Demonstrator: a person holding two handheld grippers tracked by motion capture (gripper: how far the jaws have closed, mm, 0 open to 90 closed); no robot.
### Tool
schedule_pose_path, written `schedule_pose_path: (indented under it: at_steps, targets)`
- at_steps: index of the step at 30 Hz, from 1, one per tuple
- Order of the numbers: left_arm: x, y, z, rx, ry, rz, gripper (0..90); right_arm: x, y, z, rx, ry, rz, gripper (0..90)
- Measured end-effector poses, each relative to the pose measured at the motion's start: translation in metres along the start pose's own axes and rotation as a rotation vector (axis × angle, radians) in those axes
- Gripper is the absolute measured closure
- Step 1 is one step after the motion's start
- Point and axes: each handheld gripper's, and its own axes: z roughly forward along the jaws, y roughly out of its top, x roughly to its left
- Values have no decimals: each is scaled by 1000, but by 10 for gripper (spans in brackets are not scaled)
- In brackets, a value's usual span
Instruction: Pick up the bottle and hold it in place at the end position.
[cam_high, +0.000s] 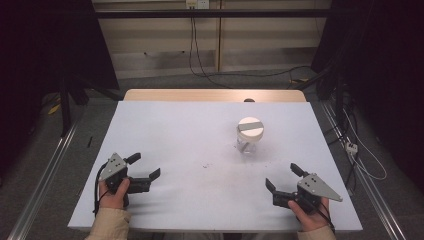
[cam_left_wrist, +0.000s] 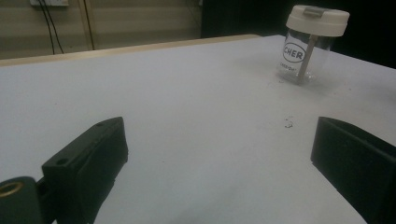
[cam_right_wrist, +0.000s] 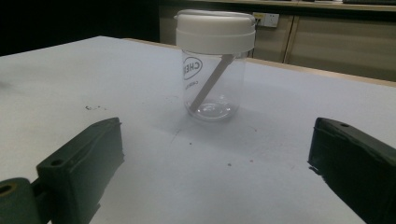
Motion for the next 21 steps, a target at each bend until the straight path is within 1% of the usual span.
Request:
schedule_pose_path:
  at_steps: [10,12,13,14,16,21]
  targets:
    - [-2,0,2,3,-8,12,34,0,1,6,10,-11,-3,27]
    - [-2,1,3,5,-13,17,34,0,3,10,22,-19,-6,31]
    - [-3,1,3,-3,-12,13,35,1,5,14,24,-26,-4,35]
    - [-3,1,3,-3,-12,13,34,1,5,14,24,-26,-4,35]
    - [-2,2,3,-9,-16,12,34,2,8,23,29,-34,-6,37]
    - [-2,1,4,-11,-21,7,35,9,14,39,42,-39,-9,42]
